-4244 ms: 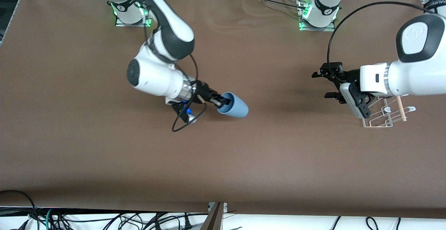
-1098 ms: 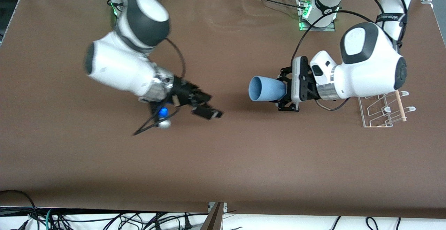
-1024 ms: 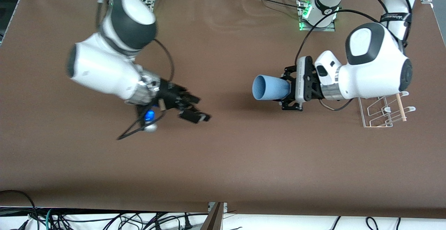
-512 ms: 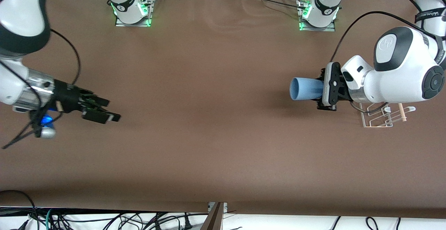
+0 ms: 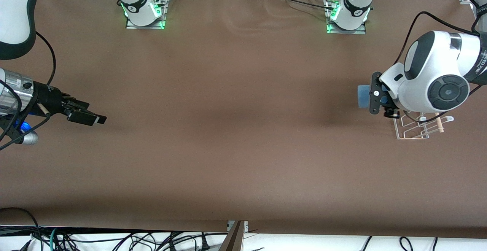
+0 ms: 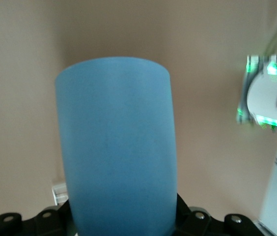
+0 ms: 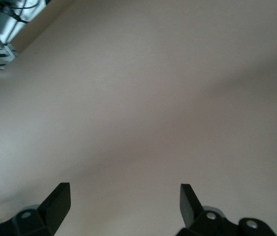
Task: Transfer cup to left arm and place on rack
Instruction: 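Carry the cup with the left gripper over the wire rack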
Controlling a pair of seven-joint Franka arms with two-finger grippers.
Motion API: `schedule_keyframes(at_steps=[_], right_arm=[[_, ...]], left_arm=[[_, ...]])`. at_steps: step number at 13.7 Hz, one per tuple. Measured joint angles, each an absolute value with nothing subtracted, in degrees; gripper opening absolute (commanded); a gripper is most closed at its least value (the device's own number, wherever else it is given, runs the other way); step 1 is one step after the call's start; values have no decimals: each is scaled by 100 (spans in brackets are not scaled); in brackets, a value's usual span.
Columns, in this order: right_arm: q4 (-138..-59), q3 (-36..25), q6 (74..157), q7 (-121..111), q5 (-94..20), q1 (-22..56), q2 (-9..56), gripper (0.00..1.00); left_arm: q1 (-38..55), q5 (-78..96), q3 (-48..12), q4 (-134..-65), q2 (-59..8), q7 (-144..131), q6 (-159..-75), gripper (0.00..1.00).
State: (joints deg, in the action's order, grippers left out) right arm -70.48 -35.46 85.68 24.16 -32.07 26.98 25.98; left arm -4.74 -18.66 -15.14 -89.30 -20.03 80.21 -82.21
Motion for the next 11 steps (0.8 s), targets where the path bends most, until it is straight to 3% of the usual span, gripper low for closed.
schedule_keyframes(at_steps=[6, 9, 11], right_arm=[[-8973, -2123, 9531, 2233, -751, 2557, 1066, 99], [-9626, -973, 9646, 1443, -362, 1431, 491, 99], [-9826, -745, 9663, 951, -357, 990, 282, 99]], left_arm=[[-375, -3911, -1545, -9216, -2267, 6341, -7120, 0], [-390, -4250, -1515, -9511, -2398, 5199, -6498, 0], [-439, -4255, -1498, -9748, -2405, 4130, -6099, 0]])
